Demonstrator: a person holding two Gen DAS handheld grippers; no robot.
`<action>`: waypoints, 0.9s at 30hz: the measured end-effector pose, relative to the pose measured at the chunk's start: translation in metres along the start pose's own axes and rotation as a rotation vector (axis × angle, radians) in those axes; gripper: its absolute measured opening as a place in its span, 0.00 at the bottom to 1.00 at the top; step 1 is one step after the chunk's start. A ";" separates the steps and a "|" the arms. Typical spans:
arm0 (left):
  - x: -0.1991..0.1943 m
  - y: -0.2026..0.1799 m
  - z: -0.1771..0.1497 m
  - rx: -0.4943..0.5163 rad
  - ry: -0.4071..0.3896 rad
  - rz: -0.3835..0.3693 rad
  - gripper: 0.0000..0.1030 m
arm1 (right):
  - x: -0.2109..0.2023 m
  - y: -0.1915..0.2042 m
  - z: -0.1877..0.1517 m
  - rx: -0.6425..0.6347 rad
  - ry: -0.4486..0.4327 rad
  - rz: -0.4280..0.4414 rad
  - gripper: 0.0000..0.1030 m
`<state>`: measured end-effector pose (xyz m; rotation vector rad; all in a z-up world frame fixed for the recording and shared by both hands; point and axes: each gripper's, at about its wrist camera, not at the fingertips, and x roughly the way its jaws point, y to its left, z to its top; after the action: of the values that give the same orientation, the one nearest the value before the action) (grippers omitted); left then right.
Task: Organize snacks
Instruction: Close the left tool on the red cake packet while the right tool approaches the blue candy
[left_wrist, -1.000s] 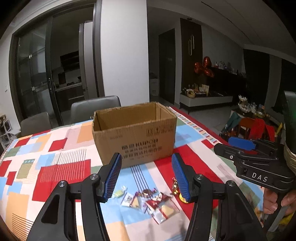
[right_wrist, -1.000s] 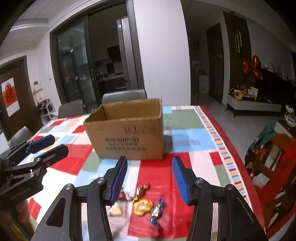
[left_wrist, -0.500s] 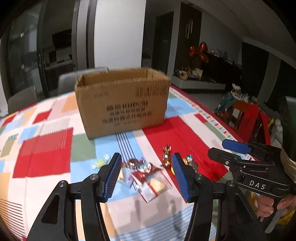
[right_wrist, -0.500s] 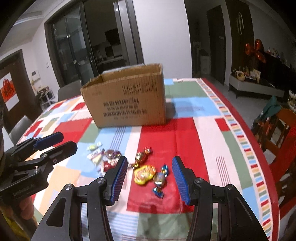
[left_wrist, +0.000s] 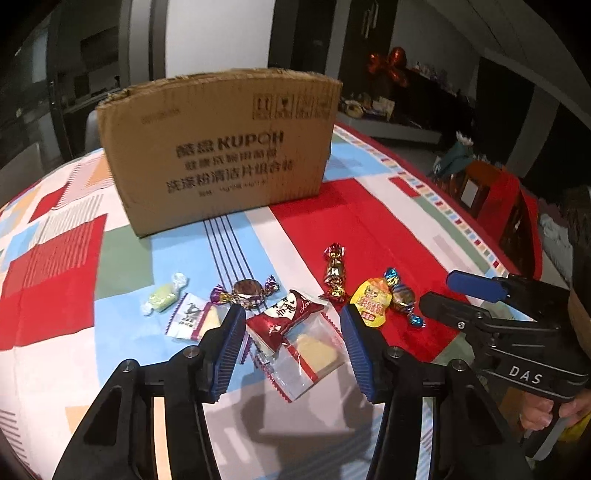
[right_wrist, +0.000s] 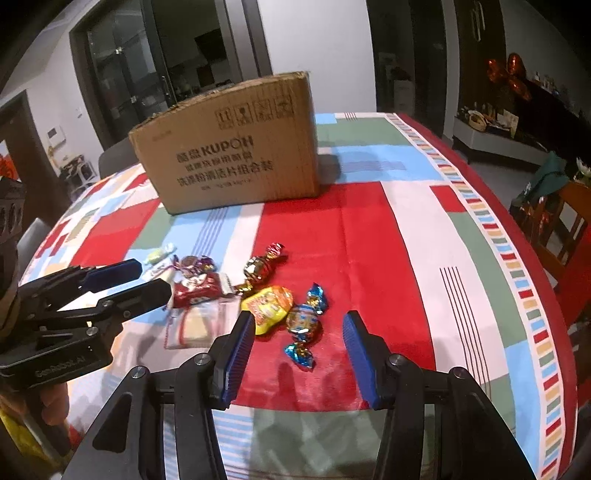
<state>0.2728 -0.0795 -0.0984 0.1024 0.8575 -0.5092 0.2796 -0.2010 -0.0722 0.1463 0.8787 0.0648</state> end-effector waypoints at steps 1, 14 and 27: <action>0.004 0.000 0.001 0.006 0.007 0.004 0.51 | 0.002 -0.001 -0.001 0.005 0.005 -0.001 0.49; 0.037 0.002 0.005 0.037 0.059 0.042 0.45 | 0.024 -0.004 -0.002 0.025 0.050 0.006 0.37; 0.050 -0.001 0.010 0.012 0.085 0.039 0.39 | 0.039 -0.004 0.000 0.046 0.081 0.029 0.28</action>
<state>0.3060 -0.1023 -0.1289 0.1529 0.9340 -0.4761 0.3049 -0.2006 -0.1027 0.2008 0.9595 0.0782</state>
